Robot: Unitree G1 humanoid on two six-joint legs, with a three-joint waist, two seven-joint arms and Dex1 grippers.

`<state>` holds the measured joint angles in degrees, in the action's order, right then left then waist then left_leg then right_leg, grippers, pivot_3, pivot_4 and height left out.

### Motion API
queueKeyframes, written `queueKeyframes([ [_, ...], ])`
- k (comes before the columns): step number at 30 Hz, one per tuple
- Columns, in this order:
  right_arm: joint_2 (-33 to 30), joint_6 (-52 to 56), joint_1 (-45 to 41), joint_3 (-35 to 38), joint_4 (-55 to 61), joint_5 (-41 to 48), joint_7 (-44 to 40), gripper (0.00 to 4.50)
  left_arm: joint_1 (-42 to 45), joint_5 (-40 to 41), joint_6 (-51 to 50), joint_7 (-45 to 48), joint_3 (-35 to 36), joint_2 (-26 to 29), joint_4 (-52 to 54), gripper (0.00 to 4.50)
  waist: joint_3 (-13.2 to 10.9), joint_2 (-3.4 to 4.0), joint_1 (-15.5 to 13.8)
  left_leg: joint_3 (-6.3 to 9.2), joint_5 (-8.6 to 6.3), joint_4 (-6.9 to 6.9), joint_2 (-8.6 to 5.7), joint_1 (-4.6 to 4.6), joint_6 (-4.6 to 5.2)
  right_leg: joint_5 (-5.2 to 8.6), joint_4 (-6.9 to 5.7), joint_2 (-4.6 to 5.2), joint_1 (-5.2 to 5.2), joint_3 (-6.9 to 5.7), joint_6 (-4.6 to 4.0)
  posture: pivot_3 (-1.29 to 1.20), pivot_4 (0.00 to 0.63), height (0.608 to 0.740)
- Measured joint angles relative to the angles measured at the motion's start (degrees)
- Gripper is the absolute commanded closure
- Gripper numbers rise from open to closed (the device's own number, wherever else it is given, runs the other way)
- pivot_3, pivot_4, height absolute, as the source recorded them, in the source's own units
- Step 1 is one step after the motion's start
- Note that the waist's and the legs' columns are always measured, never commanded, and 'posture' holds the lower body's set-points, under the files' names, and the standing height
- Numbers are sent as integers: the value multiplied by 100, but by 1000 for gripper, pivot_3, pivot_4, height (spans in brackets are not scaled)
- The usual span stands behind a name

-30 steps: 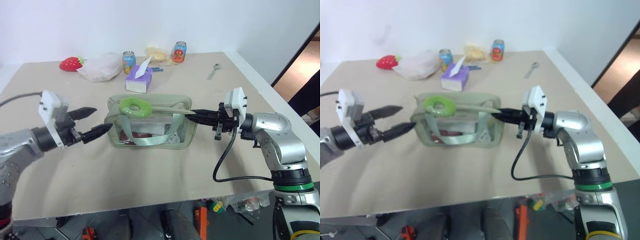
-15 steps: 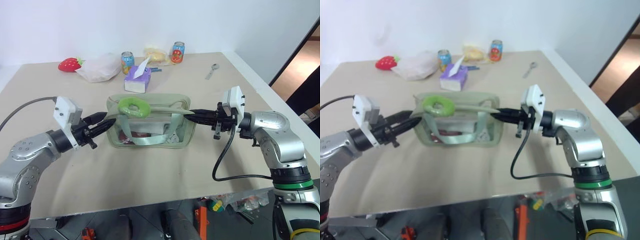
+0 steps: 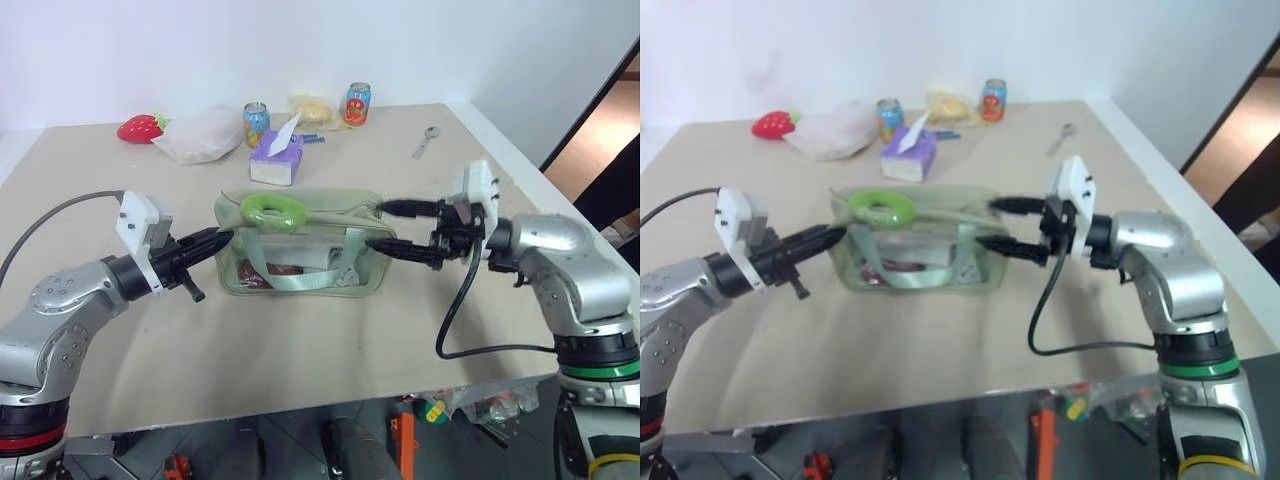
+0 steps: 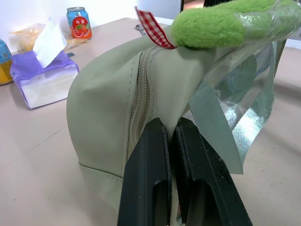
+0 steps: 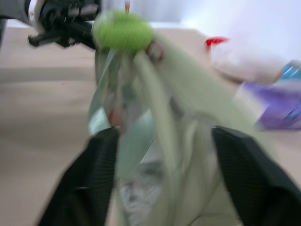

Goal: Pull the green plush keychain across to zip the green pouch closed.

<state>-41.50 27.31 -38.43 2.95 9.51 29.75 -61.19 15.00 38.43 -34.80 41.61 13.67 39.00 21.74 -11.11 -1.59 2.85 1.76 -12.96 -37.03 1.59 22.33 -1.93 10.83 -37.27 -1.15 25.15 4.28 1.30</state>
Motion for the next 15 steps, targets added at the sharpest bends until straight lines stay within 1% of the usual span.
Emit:
queueKeyframes([
  [1, -39, 39, -131, 33, 74, 42, 28, 15, 7, 0, -1, 0, -11, 0, -2, 4500, 0, 0, -2, 0, 0, -1, 0, 0, 0, 0, 0, 0, 0, 0, 0, 0, 150, 740],
  [2, -127, 87, -315, 41, 288, 63, 37, 15, 10, 3, -1, 3, -23, -1, -5, 4500, 1, -1, -5, 1, 0, 0, 1, 0, 0, 1, 0, -1, -1, -2, -1, 0, 150, 740],
  [4, -97, 193, -439, 24, 580, 158, 118, 15, 13, 5, -1, 5, -26, -2, -12, 4500, 6, -10, -6, 4, 0, 1, 3, -1, 0, 2, 0, -2, -2, -4, -2, 0, 150, 740],
  [6, 152, 359, -545, -105, 942, 218, 386, 15, 34, -10, 0, -12, -30, -4, -25, 4500, 6, -10, -4, 3, 0, 2, 3, 0, 0, 1, 0, -1, -1, -3, -1, 0, 150, 740],
  [9, 513, 569, -574, -539, 1396, 204, 781, 15, 79, -43, 0, -63, -52, -30, -37, 4500, 6, -10, -6, 4, 0, 0, 3, 2, 0, 1, 0, 0, 0, -2, -1, 0, 150, 740],
  [12, 759, 555, -571, -1069, 1431, -191, 1057, 15, 104, -37, -1, -84, -98, -39, -36, 4500, 6, -10, -7, 3, 0, -8, 2, 9, 0, 2, 2, 2, 2, -2, -2, 0, 150, 740],
  [15, 866, 477, -586, -1258, 1267, -464, 1182, 15, 106, -27, -1, -96, -113, -39, -33, 4500, 6, -10, -13, 2, 0, -18, 1, 17, 0, 2, 4, 4, 3, -2, -4, 0, 150, 740],
])
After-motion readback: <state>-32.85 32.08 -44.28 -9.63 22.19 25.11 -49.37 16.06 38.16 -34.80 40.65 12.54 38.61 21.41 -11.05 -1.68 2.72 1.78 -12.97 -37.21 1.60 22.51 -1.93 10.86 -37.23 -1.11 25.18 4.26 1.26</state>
